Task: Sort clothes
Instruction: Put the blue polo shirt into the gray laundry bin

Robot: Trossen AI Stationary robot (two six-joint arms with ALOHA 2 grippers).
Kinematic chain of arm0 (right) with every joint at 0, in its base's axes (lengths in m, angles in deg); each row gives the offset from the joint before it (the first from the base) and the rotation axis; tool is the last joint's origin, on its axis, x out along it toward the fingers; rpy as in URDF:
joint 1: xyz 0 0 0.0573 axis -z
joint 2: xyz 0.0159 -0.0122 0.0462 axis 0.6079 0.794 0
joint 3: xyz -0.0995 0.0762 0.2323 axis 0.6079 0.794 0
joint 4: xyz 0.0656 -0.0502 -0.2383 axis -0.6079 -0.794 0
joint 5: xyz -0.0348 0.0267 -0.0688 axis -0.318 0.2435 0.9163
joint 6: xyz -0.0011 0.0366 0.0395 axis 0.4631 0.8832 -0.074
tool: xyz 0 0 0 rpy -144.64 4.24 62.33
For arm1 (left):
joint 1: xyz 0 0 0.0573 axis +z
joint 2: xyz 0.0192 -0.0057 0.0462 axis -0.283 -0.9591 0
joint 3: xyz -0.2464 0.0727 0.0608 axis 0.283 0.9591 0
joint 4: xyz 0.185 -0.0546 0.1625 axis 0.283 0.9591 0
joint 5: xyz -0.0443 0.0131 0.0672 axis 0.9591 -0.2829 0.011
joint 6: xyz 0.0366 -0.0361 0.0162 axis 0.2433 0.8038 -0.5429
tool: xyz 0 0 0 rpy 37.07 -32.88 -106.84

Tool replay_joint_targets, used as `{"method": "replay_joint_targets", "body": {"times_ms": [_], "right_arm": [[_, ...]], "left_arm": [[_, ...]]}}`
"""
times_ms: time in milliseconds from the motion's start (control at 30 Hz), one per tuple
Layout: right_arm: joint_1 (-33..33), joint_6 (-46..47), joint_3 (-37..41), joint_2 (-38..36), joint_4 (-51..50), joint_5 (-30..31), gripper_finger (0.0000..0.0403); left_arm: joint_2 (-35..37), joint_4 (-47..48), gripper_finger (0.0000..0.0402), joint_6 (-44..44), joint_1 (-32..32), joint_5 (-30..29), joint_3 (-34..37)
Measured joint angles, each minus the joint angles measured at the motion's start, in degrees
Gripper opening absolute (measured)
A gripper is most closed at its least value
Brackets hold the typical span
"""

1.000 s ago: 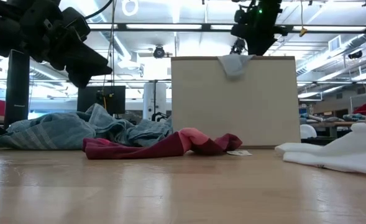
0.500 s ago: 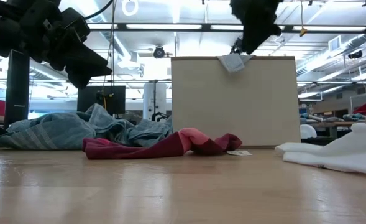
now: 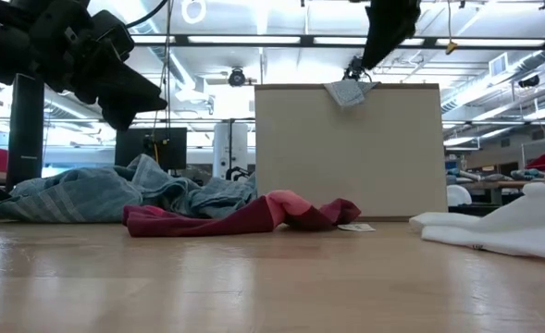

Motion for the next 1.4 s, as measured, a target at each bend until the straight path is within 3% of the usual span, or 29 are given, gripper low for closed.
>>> {"method": "replay_joint_targets", "body": {"times_ms": [267, 533, 767, 1133, 1267, 1400], "right_arm": [[0.4, -7.4, 4.9, 0.0, 9.8, -0.9, 0.0113], [2.2, -8.3, 7.5, 0.0, 11.2, -2.6, 0.0106], [2.1, -11.0, 7.5, 0.0, 13.7, -2.6, 0.0011], [2.9, -13.3, 6.6, 0.0, 20.2, 0.6, 0.0005], [5.6, -13.6, 6.6, 0.0, 21.7, 4.4, 0.0003], [9.7, -10.5, 6.6, 0.0, 21.0, 3.2, 0.0003]], "left_arm": [[0.0, 0.0, 0.0135, 0.1, 0.0, 0.0, 0.0], [0.0, 0.1, 0.0135, 0.1, 0.0, 0.0, 0.0], [0.0, 0.1, 0.0135, 0.1, 0.0, 0.0, 0.0], [0.0, 0.1, 0.0135, 0.1, 0.0, 0.0, 0.0], [0.0, 0.1, 0.0135, 0.1, 0.0, 0.0, 0.0], [0.0, 0.0, 0.0135, 0.1, 0.0, 0.0, 0.0]]}}
